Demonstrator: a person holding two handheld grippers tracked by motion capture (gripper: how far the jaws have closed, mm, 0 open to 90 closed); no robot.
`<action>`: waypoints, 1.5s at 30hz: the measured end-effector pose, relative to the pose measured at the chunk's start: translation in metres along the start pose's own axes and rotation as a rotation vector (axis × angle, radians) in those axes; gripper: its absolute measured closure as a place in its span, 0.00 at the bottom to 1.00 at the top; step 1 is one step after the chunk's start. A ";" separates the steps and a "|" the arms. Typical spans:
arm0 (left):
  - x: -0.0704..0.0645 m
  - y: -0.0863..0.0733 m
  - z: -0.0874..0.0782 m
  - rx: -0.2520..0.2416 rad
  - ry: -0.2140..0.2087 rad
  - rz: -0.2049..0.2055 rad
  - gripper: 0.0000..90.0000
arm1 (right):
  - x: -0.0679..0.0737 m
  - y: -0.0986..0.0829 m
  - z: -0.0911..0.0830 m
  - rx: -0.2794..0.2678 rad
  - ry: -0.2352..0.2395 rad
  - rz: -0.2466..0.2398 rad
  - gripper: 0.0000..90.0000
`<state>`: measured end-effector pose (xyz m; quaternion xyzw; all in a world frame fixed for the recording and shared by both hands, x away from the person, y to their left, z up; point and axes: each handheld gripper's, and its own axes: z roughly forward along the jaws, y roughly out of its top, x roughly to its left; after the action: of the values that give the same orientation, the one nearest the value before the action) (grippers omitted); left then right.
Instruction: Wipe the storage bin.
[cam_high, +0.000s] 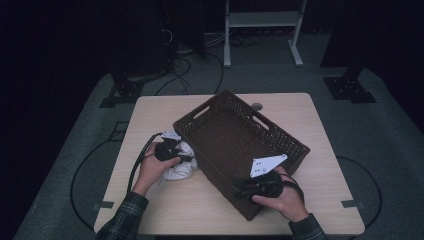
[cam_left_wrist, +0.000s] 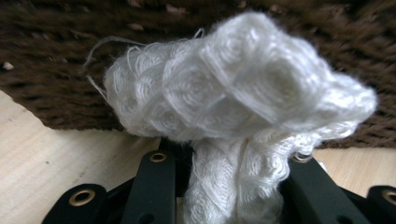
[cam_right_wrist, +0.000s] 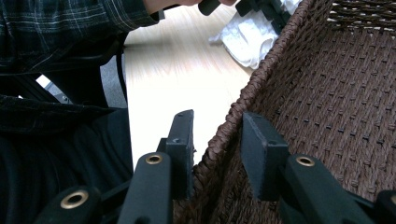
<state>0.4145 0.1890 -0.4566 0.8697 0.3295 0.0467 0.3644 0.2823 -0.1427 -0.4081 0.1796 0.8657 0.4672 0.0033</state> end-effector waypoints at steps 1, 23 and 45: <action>0.000 0.000 0.001 0.004 0.002 -0.003 0.75 | 0.000 0.000 0.000 0.000 0.000 -0.001 0.72; -0.013 0.001 -0.013 -0.062 -0.043 0.015 0.76 | 0.000 0.000 0.000 -0.001 0.001 0.000 0.72; -0.023 0.011 -0.041 -0.144 -0.023 0.060 0.76 | 0.000 0.000 0.000 0.000 -0.001 0.000 0.72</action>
<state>0.3898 0.1941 -0.4161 0.8512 0.2949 0.0712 0.4284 0.2820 -0.1427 -0.4081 0.1799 0.8656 0.4672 0.0034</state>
